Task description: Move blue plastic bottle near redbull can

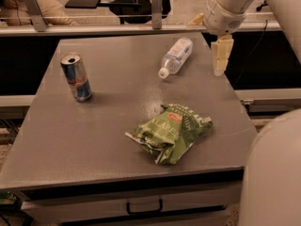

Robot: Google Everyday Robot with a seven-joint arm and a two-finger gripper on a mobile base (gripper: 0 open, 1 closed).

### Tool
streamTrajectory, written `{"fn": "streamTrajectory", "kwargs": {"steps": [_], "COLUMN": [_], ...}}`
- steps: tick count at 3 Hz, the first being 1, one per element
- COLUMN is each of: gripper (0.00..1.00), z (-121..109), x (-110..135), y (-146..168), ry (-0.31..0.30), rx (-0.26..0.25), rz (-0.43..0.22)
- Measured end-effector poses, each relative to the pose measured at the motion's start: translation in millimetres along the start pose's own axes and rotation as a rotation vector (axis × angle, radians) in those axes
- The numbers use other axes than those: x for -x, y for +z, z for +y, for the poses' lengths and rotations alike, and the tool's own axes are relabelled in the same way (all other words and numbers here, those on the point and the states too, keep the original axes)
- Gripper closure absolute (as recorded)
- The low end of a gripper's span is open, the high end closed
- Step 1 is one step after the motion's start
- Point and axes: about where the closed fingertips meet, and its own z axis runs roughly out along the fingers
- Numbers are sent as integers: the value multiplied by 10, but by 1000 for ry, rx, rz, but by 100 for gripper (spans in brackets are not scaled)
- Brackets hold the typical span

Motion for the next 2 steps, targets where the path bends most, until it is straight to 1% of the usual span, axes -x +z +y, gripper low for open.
{"fn": "streamTrajectory", "kwargs": {"steps": [2], "gripper": [0], "z": [-460], "x": [213], "y": [170], "ry": [-214], "rx": [-29], "rz": [-6]}}
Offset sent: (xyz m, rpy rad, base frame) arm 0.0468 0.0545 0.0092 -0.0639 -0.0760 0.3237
